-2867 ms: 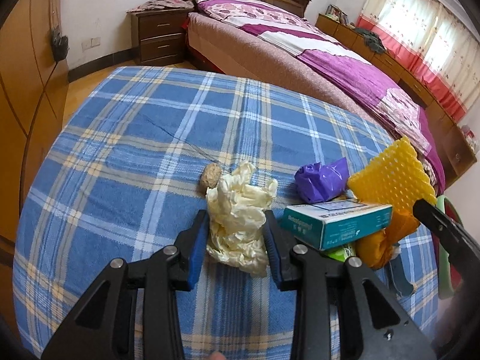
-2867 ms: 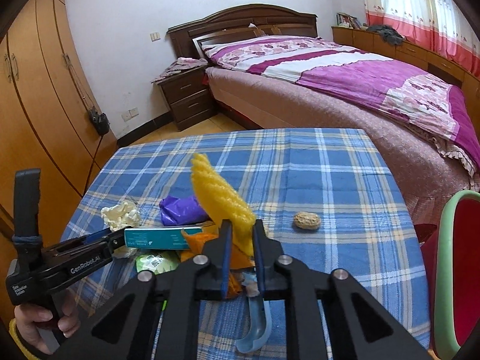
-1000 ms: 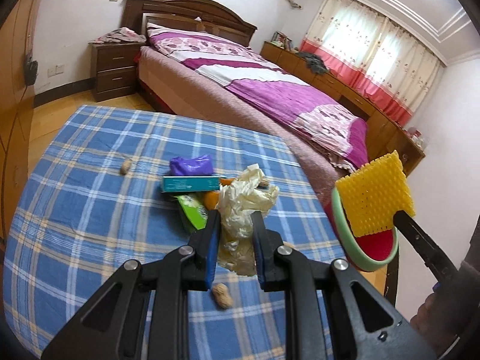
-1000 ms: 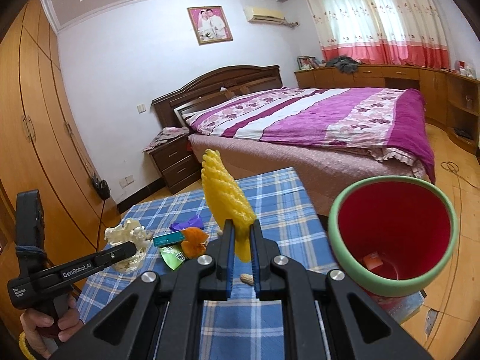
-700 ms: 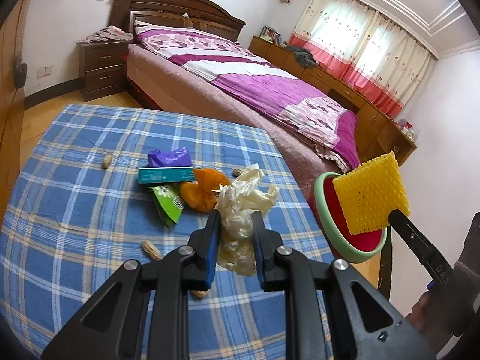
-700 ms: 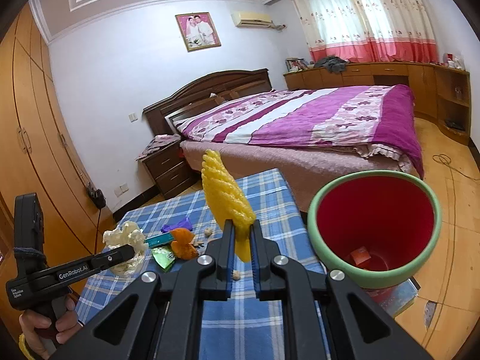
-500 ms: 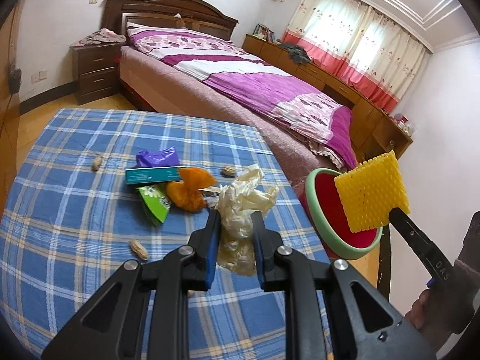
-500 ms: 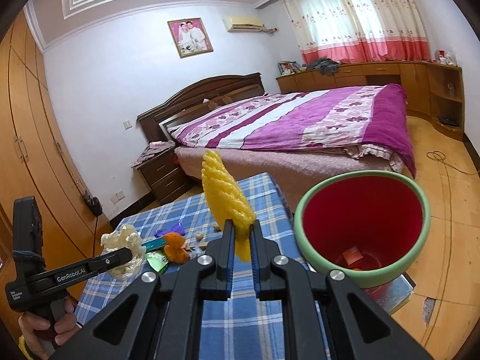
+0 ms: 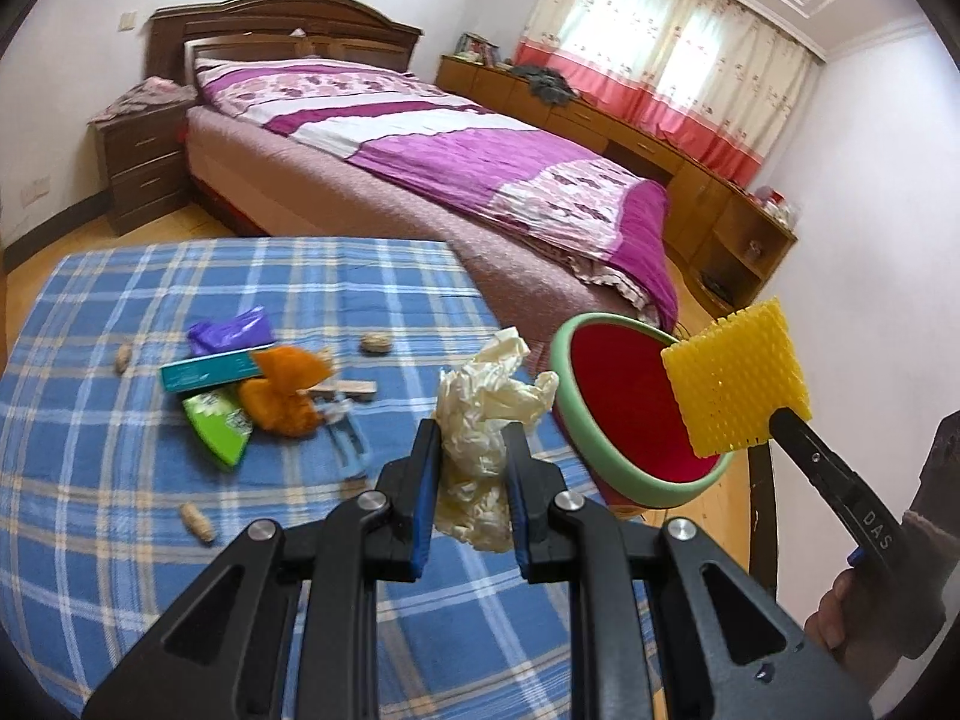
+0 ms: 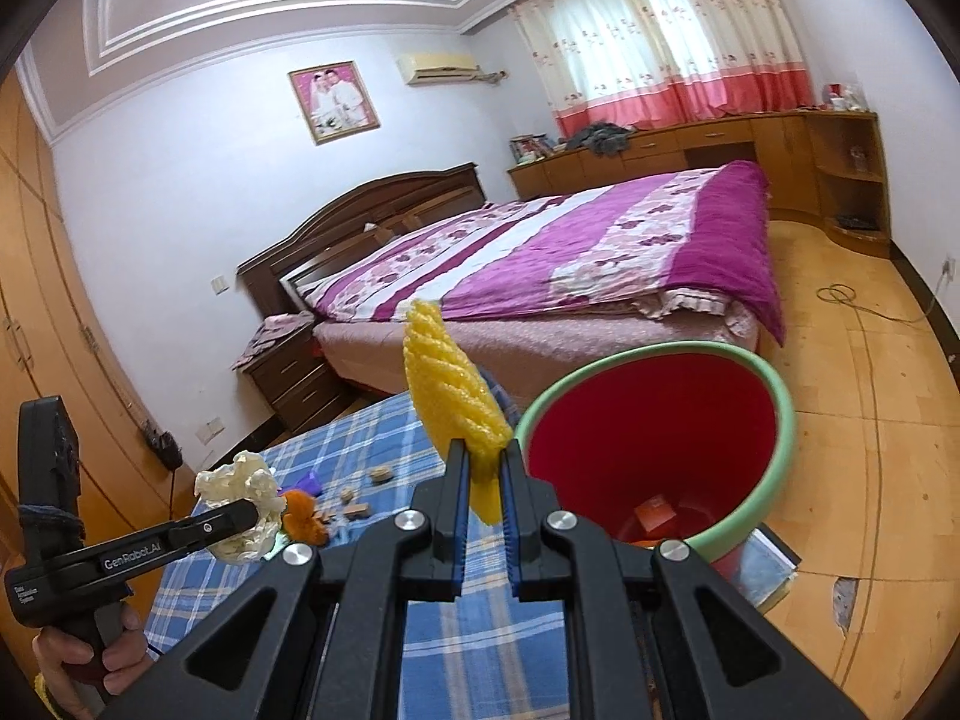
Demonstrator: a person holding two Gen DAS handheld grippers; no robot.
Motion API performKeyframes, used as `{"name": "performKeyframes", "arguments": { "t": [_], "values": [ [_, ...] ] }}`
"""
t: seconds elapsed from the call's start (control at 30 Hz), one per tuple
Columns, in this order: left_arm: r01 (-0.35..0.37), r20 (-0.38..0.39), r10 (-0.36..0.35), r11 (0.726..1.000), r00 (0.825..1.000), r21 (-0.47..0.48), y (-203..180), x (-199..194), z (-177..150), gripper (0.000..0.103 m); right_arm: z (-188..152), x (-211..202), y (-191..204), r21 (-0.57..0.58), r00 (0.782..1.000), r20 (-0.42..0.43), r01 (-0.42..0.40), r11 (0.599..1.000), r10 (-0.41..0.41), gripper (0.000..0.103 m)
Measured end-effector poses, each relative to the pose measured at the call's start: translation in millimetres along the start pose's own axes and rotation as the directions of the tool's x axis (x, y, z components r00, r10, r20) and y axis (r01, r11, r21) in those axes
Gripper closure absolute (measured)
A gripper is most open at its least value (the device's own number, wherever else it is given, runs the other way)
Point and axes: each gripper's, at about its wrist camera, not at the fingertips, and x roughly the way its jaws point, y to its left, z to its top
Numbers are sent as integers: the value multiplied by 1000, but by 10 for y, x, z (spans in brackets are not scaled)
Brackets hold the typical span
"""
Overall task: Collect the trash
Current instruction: 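Carry the white bag and yellow foam net over the red bucket with both tools, then open both tools to drop the white bag and foam net into the bucket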
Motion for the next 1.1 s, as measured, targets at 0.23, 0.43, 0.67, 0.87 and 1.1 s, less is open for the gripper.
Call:
{"name": "performKeyframes", "arguments": {
  "t": [0.23, 0.43, 0.67, 0.87, 1.1],
  "values": [
    [47, -28, -45, 996, 999, 74, -358, 253, 60, 83, 11, -37, -339, 60, 998, 7, 57, 997, -58, 92],
    [86, -60, -79, 988, 995, 127, -663, 525, 90, 83, -13, 8, -612, 110, 996, -9, 90, 990, -89, 92],
    [125, -117, -106, 977, 987, 171, -948, 929, 77, 83, -59, 166, -887, 155, 993, -46, 117, 981, -111, 92],
    [148, -171, -115, 970, 978, 192, -1111, 1282, 38, 83, -97, 297, -1057, 163, 987, -74, 156, 974, -145, 92],
    [147, -208, -99, 962, 973, 230, -1253, 1577, -40, 82, -164, 407, -1224, 166, 979, -102, 192, 967, -177, 91]
  ]
}}
